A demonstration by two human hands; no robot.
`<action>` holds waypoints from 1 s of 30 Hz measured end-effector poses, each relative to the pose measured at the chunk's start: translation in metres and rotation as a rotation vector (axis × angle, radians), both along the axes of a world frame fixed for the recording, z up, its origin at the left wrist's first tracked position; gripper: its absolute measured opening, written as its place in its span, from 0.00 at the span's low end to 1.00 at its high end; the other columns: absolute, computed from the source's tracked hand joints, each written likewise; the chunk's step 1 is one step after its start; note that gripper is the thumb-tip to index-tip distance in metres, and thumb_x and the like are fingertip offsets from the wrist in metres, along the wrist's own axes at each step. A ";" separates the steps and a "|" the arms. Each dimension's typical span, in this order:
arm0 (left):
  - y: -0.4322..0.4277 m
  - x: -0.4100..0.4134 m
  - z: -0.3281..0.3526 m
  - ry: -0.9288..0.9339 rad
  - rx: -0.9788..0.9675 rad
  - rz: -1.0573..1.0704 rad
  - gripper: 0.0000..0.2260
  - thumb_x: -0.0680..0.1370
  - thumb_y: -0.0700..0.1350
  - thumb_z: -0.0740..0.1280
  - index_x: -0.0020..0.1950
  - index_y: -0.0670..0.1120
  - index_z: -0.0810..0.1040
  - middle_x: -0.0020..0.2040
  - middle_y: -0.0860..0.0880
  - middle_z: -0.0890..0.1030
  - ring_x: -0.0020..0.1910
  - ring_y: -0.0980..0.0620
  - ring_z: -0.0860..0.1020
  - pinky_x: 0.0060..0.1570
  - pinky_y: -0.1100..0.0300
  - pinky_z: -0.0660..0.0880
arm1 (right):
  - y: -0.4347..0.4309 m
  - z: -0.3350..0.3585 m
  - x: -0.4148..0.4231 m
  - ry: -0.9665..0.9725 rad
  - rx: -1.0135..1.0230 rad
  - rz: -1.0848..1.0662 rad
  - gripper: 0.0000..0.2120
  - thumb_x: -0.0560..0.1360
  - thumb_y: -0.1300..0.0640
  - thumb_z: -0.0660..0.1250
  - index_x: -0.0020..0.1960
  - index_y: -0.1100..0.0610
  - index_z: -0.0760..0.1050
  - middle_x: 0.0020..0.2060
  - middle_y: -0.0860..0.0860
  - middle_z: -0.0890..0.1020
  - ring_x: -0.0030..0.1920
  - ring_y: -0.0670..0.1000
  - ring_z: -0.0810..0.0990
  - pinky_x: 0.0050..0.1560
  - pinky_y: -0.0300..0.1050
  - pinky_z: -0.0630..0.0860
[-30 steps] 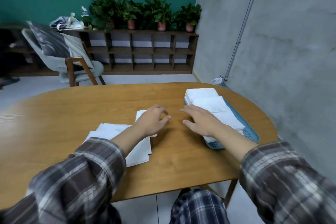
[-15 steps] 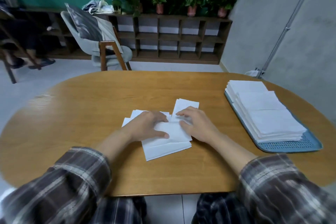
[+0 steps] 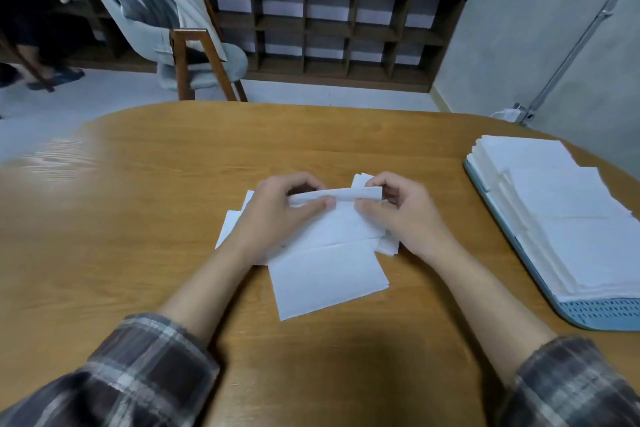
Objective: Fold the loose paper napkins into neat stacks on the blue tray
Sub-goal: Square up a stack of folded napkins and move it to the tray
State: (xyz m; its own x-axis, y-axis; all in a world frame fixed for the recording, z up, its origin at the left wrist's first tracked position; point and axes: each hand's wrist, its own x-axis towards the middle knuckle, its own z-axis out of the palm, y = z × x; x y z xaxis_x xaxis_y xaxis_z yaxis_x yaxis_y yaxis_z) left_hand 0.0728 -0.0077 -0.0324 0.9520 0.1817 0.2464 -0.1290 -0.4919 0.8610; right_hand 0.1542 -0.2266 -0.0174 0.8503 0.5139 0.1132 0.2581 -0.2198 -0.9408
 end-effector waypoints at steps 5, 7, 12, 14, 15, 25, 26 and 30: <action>-0.003 0.001 -0.002 -0.051 -0.091 0.131 0.06 0.75 0.47 0.80 0.46 0.56 0.84 0.40 0.57 0.85 0.41 0.57 0.82 0.41 0.63 0.75 | 0.014 -0.009 -0.001 0.133 0.214 0.093 0.28 0.77 0.64 0.76 0.69 0.45 0.67 0.56 0.55 0.86 0.55 0.54 0.86 0.52 0.51 0.84; -0.004 0.000 -0.005 -0.051 -0.111 0.146 0.08 0.74 0.46 0.81 0.49 0.55 0.84 0.38 0.56 0.84 0.39 0.58 0.80 0.40 0.65 0.73 | 0.016 -0.013 -0.001 0.077 0.206 0.116 0.26 0.78 0.66 0.74 0.68 0.45 0.70 0.54 0.54 0.86 0.52 0.52 0.86 0.49 0.50 0.84; -0.004 -0.003 -0.002 -0.203 0.098 0.185 0.17 0.74 0.43 0.81 0.58 0.49 0.79 0.50 0.54 0.81 0.50 0.54 0.79 0.49 0.69 0.71 | 0.018 -0.023 0.003 -0.121 0.023 -0.062 0.14 0.79 0.70 0.70 0.49 0.53 0.88 0.43 0.37 0.88 0.47 0.37 0.84 0.49 0.29 0.73; -0.001 -0.003 -0.002 -0.218 0.234 0.164 0.16 0.72 0.44 0.81 0.54 0.48 0.78 0.50 0.54 0.79 0.48 0.54 0.77 0.47 0.70 0.68 | 0.013 -0.024 0.008 -0.133 0.078 -0.167 0.12 0.79 0.67 0.71 0.50 0.52 0.88 0.47 0.39 0.88 0.50 0.39 0.85 0.52 0.35 0.75; 0.000 -0.005 -0.004 -0.188 0.268 0.119 0.15 0.72 0.46 0.81 0.52 0.49 0.79 0.48 0.55 0.79 0.45 0.54 0.77 0.45 0.68 0.68 | 0.010 -0.024 0.011 -0.134 0.099 -0.209 0.11 0.79 0.66 0.72 0.51 0.52 0.88 0.47 0.41 0.89 0.50 0.40 0.85 0.52 0.37 0.77; -0.006 -0.013 -0.007 0.068 0.344 -0.189 0.07 0.73 0.53 0.81 0.44 0.56 0.85 0.43 0.56 0.82 0.42 0.52 0.78 0.41 0.61 0.73 | 0.000 -0.023 0.016 -0.216 0.068 -0.278 0.13 0.80 0.65 0.70 0.55 0.50 0.88 0.52 0.39 0.88 0.55 0.44 0.84 0.61 0.54 0.81; -0.007 -0.014 -0.006 0.086 0.325 -0.201 0.06 0.73 0.51 0.81 0.43 0.55 0.86 0.42 0.55 0.82 0.41 0.52 0.78 0.40 0.63 0.71 | 0.000 -0.023 0.015 -0.215 0.073 -0.271 0.13 0.79 0.65 0.70 0.56 0.50 0.88 0.53 0.39 0.87 0.55 0.45 0.84 0.61 0.55 0.81; -0.010 -0.017 -0.004 0.146 0.319 -0.189 0.12 0.71 0.57 0.81 0.52 0.57 0.86 0.44 0.57 0.82 0.44 0.55 0.78 0.43 0.64 0.72 | 0.000 -0.023 0.014 -0.215 0.071 -0.248 0.14 0.79 0.66 0.70 0.57 0.50 0.87 0.54 0.37 0.87 0.60 0.40 0.82 0.66 0.52 0.78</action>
State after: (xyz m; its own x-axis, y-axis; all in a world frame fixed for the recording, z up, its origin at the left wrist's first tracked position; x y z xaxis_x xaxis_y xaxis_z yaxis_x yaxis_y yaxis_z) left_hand 0.0561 -0.0176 -0.0359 0.9905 -0.0641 0.1217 -0.1306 -0.7169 0.6849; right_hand 0.1678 -0.2263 -0.0402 0.9016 0.2783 0.3312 0.3986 -0.2370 -0.8860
